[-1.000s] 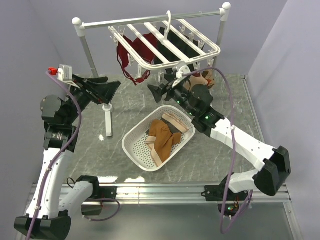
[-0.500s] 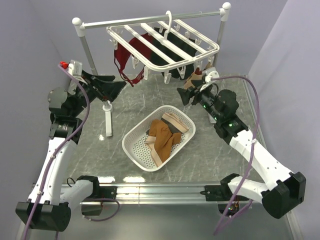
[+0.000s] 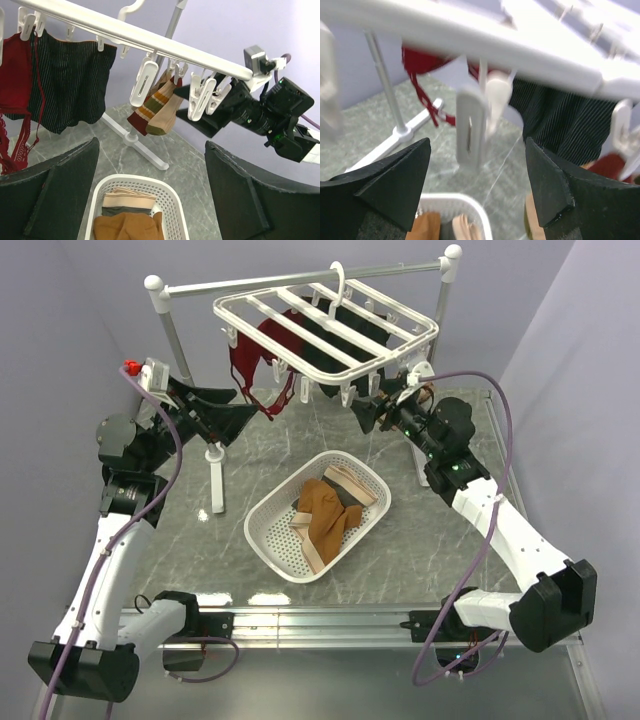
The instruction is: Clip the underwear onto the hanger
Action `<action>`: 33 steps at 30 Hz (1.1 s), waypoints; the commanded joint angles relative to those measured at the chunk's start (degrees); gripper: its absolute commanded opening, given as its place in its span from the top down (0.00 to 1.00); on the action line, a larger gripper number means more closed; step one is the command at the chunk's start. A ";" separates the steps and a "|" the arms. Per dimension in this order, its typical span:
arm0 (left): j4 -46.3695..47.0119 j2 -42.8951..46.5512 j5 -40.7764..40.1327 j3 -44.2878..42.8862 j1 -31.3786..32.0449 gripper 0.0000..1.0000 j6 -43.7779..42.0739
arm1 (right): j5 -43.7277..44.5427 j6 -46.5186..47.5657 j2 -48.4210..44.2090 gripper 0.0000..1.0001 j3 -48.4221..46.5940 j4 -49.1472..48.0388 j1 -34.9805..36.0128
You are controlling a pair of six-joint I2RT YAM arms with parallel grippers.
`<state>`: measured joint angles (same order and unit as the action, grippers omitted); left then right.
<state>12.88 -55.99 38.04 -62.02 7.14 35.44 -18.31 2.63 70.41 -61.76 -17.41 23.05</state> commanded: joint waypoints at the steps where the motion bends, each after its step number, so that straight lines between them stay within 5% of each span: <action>1: 2.23 0.62 1.33 -2.49 0.60 0.09 -1.25 | -0.95 1.06 0.42 0.18 -4.42 -5.52 -0.55; 7: 2.58 0.18 1.86 -3.37 1.21 0.10 -1.52 | -0.42 0.53 0.87 0.36 -4.78 -5.97 -0.64; 13: 5.65 -0.44 5.89 -4.25 2.97 0.14 -0.99 | -2.35 0.44 -1.50 0.86 -3.46 -3.60 -0.29; 17: 5.23 -1.32 7.40 -6.18 7.52 0.20 -2.39 | -1.12 0.62 -2.73 1.00 -4.34 -1.40 1.73; 33: -3.12 -9.83 -19.30 -13.29 32.76 0.51 -5.10 | 8.46 -0.79 -2.39 1.00 -7.32 5.10 14.22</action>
<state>12.08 -64.53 27.31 -71.55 36.64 32.08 -10.94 2.55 68.42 -65.91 -13.50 35.83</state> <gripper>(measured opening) 0.499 0.254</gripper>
